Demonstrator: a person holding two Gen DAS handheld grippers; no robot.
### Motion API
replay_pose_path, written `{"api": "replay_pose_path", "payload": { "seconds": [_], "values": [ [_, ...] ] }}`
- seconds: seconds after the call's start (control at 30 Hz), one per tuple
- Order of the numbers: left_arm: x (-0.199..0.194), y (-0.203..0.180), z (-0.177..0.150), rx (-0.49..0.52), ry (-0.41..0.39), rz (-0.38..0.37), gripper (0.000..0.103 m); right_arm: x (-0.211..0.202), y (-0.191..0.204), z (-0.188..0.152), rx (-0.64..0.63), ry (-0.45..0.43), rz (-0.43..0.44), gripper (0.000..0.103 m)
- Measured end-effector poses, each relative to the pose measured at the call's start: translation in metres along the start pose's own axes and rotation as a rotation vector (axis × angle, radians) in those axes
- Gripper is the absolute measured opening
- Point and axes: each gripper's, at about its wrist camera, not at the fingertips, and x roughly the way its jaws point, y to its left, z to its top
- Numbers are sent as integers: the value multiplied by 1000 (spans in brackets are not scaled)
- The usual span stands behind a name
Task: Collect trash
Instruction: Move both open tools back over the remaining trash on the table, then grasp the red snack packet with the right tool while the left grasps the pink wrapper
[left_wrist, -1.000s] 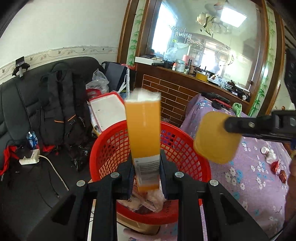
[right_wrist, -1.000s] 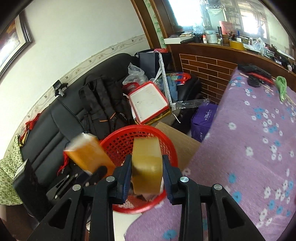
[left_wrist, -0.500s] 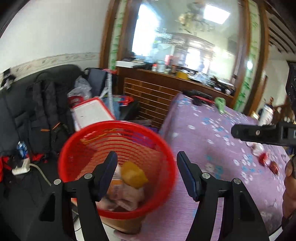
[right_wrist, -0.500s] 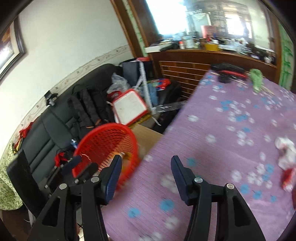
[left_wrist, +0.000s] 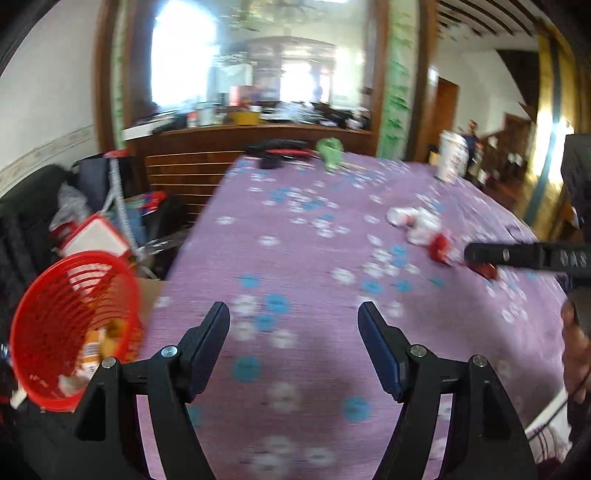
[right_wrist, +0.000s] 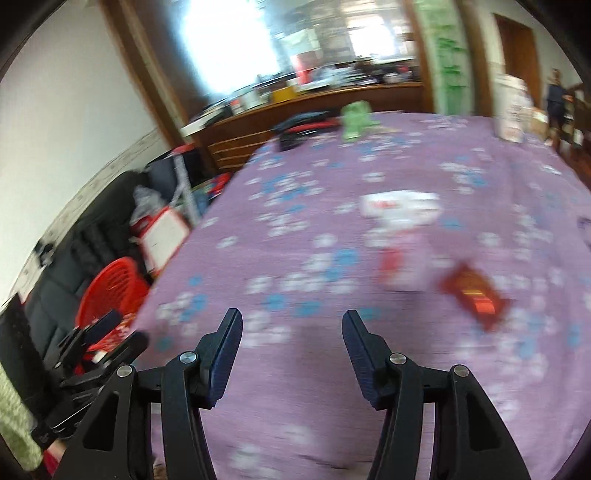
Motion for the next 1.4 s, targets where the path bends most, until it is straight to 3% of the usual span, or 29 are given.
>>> {"api": "replay_pose_path", "payload": {
  "seconds": [0.07, 0.1, 0.13, 0.2, 0.33, 0.5, 0.57, 0.63, 1.03, 1.4],
  "values": [
    [4, -20, 0, 36, 14, -25, 73, -6, -29, 4, 8, -13, -58, 60],
    [6, -32, 0, 58, 22, -41, 73, -8, -45, 7, -5, -23, -94, 62],
    [8, -39, 1, 71, 28, -50, 73, -5, -55, 10, -30, -18, -125, 71],
    [13, -57, 2, 99, 43, -70, 74, 3, -76, 13, -56, -11, -180, 72],
    [22, -81, 7, 135, 70, -98, 74, 26, -112, 15, -14, 39, -105, 72],
    [36, -98, 19, 133, 112, -132, 74, 50, -108, 11, -66, 58, -100, 72],
    [41, -104, 23, 124, 129, -138, 74, 56, -105, 8, -91, 66, -119, 66],
    [46, -110, 28, 123, 139, -139, 74, 61, -104, 5, -109, 83, -141, 39],
    [85, -169, 56, 133, 166, -144, 74, 33, -145, -2, 109, -26, -43, 37],
    [162, -206, 70, 160, 227, -81, 74, 22, -159, 2, 168, -86, -86, 37]
  ]
}}
